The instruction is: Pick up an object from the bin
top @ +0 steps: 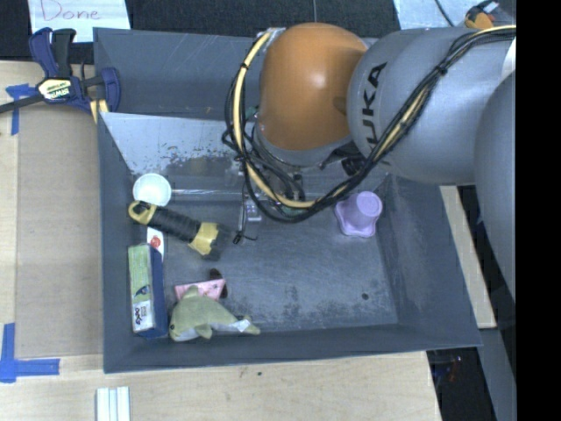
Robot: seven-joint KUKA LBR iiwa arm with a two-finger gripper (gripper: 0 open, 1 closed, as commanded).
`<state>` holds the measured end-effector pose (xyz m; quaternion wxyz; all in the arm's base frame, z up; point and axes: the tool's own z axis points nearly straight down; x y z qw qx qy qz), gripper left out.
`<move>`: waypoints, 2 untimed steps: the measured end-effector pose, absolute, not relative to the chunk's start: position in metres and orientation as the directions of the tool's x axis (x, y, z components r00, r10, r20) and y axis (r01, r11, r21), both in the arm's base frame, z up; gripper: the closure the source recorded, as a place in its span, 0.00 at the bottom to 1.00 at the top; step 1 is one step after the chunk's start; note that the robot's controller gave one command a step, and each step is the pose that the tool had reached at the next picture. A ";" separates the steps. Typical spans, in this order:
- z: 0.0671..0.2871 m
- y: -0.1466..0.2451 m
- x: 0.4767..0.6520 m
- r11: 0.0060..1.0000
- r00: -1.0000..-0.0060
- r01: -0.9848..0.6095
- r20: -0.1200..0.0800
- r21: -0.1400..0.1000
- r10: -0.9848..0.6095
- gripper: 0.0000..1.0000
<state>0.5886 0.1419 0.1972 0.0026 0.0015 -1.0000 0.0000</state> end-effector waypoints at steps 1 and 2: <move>0.202 0.141 0.590 1.000 -1.000 0.001 -0.003 0.001 0.001 0.00; 0.080 0.165 0.606 0.997 -0.997 0.081 0.016 -0.005 0.081 0.00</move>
Offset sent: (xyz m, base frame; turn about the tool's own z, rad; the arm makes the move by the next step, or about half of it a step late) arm 0.0174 0.0248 -0.1272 0.0909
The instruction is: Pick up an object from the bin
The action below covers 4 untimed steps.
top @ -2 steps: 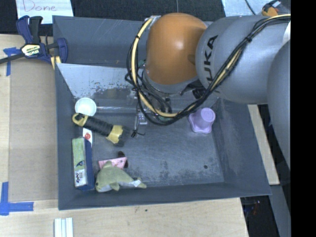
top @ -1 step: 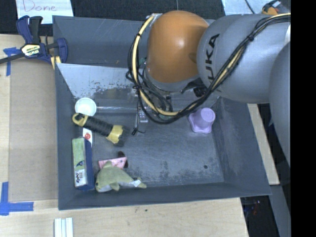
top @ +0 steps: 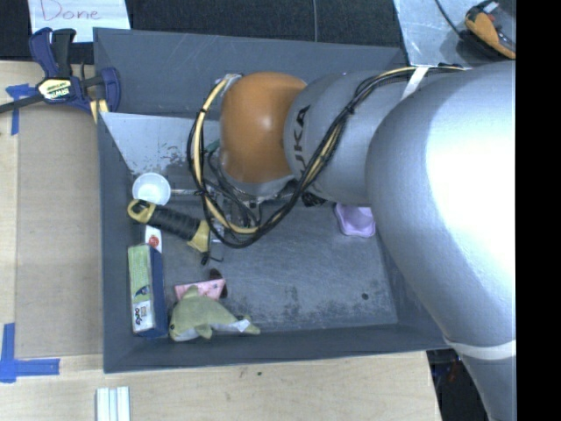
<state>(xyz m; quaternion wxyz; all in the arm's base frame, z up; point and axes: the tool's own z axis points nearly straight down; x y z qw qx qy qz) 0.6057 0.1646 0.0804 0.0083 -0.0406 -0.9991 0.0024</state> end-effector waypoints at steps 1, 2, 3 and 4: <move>0.099 0.162 0.605 0.996 -0.996 0.086 -0.001 0.002 0.086 0.00; 0.103 0.156 0.598 0.995 -0.995 0.104 0.011 -0.001 0.104 0.00; 0.078 0.160 0.601 0.978 -0.978 0.207 0.023 -0.012 0.207 0.00; 0.078 0.166 0.594 0.969 -0.968 0.246 0.040 -0.021 0.246 1.00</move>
Offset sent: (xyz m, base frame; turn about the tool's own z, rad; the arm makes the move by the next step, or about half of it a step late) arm -0.0104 -0.0102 0.0196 0.0264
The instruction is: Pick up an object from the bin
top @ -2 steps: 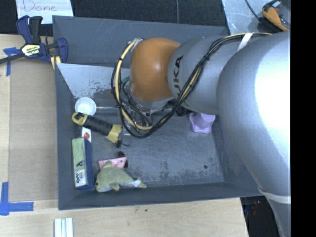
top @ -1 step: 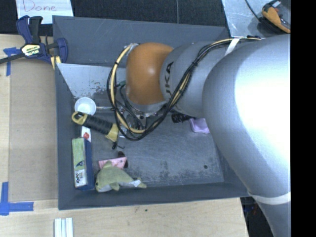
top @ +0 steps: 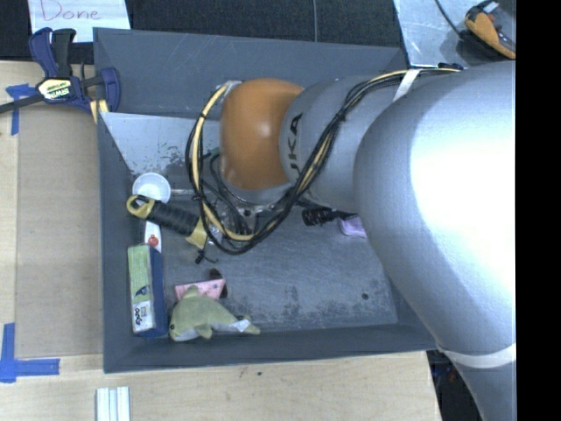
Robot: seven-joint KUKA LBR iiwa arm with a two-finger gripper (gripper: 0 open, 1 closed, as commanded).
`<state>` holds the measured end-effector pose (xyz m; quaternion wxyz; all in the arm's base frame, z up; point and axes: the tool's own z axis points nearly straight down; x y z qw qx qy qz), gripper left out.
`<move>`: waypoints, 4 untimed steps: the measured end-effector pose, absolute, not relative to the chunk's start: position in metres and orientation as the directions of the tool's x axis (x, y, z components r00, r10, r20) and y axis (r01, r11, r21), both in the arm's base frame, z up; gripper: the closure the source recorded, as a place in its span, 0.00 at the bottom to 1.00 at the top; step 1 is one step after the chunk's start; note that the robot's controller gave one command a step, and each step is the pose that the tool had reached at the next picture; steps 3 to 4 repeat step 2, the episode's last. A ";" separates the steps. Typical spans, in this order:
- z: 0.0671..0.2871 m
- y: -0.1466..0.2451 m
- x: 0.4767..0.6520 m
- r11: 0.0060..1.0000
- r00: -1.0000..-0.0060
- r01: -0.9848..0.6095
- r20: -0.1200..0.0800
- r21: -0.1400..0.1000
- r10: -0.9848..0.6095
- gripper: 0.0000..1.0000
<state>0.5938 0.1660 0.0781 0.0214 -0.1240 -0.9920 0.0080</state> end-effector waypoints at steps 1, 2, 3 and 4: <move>0.078 0.166 0.594 0.969 -0.968 0.246 0.040 -0.021 0.247 1.00; 0.079 0.166 0.594 0.969 -0.968 0.246 0.039 -0.021 0.247 1.00; 0.079 0.166 0.594 0.969 -0.968 0.246 0.039 -0.021 0.247 1.00; 0.079 0.166 0.594 0.969 -0.968 0.246 0.039 -0.021 0.247 1.00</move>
Offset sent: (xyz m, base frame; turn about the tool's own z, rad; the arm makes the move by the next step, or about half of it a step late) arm 0.0003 0.0001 0.0058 0.0003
